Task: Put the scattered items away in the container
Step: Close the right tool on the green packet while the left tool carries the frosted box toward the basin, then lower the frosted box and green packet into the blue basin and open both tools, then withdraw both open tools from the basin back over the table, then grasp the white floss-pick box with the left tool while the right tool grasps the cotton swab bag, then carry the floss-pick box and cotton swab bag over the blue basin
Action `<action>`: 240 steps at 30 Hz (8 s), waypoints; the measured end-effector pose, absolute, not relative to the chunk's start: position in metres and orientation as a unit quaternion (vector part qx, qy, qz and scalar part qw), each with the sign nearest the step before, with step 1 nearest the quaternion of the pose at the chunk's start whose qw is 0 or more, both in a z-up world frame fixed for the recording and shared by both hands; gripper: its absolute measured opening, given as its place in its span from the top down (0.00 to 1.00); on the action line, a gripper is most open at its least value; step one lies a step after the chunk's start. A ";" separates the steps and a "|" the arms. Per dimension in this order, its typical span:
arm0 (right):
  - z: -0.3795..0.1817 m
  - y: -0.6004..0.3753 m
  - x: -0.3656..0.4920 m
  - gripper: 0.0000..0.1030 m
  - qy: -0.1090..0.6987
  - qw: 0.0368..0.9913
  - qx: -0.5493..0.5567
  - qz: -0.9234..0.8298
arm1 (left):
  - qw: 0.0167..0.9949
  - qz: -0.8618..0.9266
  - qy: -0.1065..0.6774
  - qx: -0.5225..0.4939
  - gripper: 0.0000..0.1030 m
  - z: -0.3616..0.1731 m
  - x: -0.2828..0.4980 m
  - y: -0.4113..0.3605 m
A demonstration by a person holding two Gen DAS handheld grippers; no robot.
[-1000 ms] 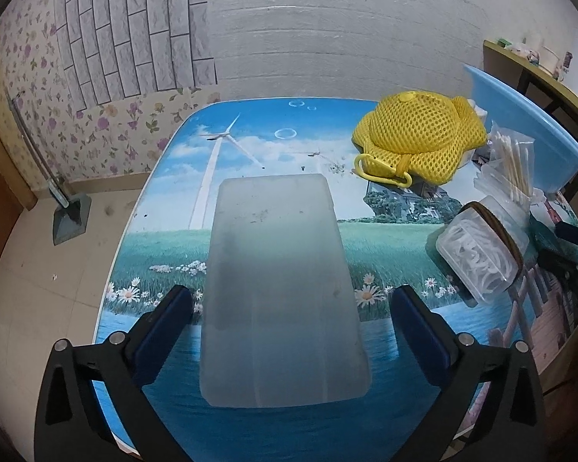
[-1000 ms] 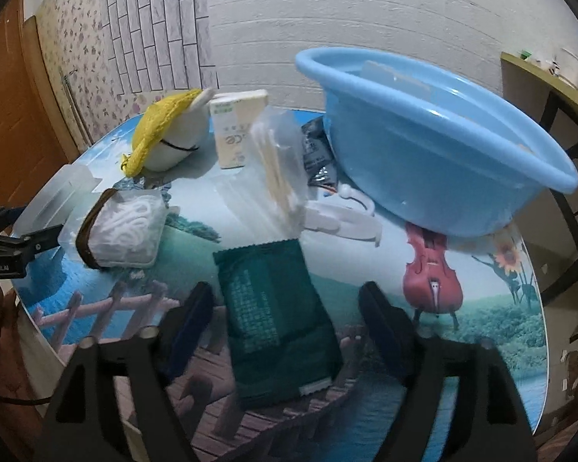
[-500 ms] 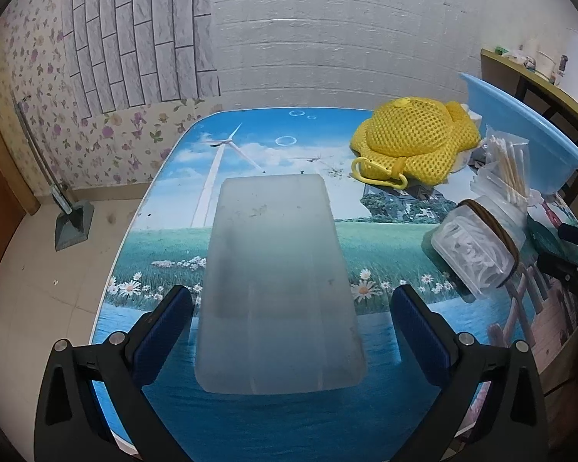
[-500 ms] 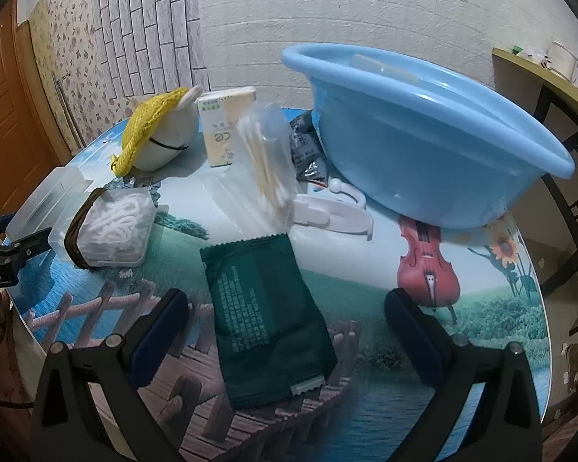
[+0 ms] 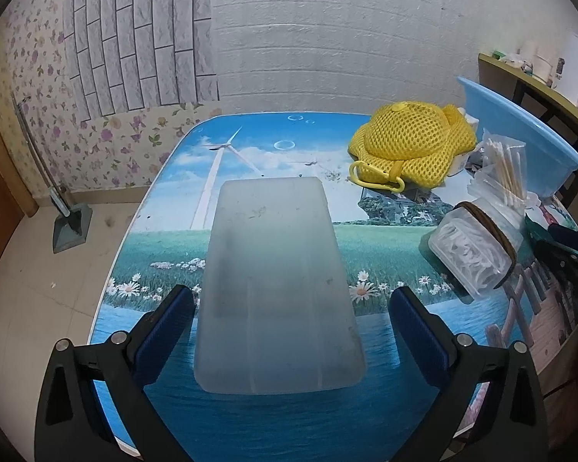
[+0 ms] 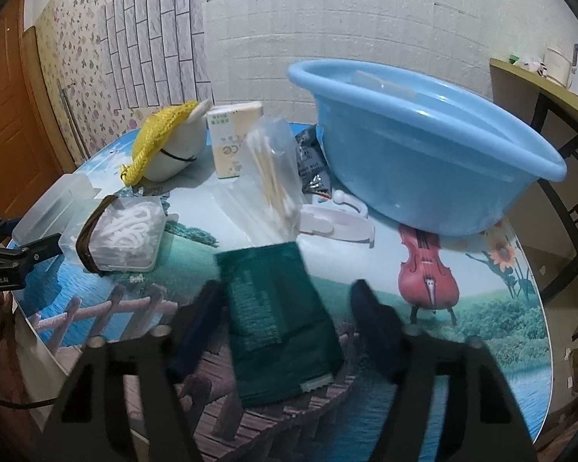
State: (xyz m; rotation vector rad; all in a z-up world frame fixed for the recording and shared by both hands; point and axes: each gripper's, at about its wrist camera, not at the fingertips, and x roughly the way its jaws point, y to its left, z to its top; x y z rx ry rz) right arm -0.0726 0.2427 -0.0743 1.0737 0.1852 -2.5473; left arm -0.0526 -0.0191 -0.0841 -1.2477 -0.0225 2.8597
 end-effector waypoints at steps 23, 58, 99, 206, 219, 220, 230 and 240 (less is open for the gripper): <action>-0.022 0.237 -0.057 0.56 0.038 0.239 0.349 -0.906 | 0.051 0.935 -0.016 -0.351 0.41 -0.014 -0.043 -0.009; 0.013 0.350 -0.160 0.56 -0.036 0.134 0.319 -0.938 | 0.224 0.918 0.085 -0.316 0.40 0.035 -0.176 0.204; 0.011 0.335 -0.128 0.52 -0.022 0.134 0.342 -0.930 | 0.216 0.922 0.068 -0.314 0.17 0.039 -0.140 0.181; 0.011 0.266 -0.077 0.92 -0.003 0.258 0.356 -0.898 | 0.177 0.908 0.024 -0.380 0.45 -0.015 -0.065 0.078; 0.024 0.284 -0.109 0.92 -0.028 0.244 0.338 -0.909 | 0.214 0.913 0.051 -0.345 0.45 0.019 -0.127 0.126; 0.025 0.286 -0.112 0.92 -0.034 0.242 0.338 -0.909 | 0.217 0.913 0.054 -0.343 0.45 0.021 -0.132 0.131; 0.028 0.313 -0.147 0.92 -0.056 0.217 0.334 -0.915 | 0.251 0.905 0.068 -0.336 0.45 0.030 -0.173 0.173; 0.013 0.336 -0.173 0.92 -0.074 0.193 0.347 -0.915 | 0.276 0.893 0.084 -0.345 0.45 0.021 -0.197 0.210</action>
